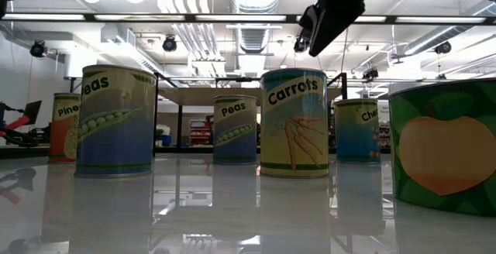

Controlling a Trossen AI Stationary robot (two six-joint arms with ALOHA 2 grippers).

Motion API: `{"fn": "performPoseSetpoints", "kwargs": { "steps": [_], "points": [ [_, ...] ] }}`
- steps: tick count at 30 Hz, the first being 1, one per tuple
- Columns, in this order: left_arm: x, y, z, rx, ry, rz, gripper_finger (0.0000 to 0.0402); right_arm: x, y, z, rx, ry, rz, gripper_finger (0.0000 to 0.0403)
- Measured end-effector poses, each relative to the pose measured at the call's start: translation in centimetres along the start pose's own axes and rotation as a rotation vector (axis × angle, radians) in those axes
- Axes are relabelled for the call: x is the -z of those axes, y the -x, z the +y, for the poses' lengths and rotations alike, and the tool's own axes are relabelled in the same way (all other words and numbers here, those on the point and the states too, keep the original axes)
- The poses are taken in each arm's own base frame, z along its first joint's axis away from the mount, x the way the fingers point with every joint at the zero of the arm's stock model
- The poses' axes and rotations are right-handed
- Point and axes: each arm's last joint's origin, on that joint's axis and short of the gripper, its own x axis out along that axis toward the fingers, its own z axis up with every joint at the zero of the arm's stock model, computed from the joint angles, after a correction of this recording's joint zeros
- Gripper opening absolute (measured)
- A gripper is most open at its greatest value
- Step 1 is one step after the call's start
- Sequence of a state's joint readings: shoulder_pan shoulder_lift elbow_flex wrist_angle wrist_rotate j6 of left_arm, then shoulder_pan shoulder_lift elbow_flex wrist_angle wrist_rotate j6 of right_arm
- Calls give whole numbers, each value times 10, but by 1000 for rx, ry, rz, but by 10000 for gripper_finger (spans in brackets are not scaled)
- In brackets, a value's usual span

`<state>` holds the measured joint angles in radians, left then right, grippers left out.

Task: Pick and place cans onto a shelf
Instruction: Put the top large canned peas on the shelf

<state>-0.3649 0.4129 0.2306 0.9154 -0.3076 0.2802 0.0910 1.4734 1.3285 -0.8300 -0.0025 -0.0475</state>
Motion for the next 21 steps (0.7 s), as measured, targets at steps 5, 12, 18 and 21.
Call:
{"fn": "performPoseSetpoints", "kwargs": {
  "steps": [5,12,18,21],
  "points": [
    [0,0,0,0,0,-1,39,-4,-3,0,6,-4,-37,18],
    [0,0,0,-1,1,-3,39,-11,-11,-1,10,22,-76,18],
    [-1,0,0,-2,2,-7,39,-23,-16,-1,17,26,-191,18],
    [-1,0,0,-2,2,-7,39,-31,-21,-2,29,83,-259,18]
  ]
}}
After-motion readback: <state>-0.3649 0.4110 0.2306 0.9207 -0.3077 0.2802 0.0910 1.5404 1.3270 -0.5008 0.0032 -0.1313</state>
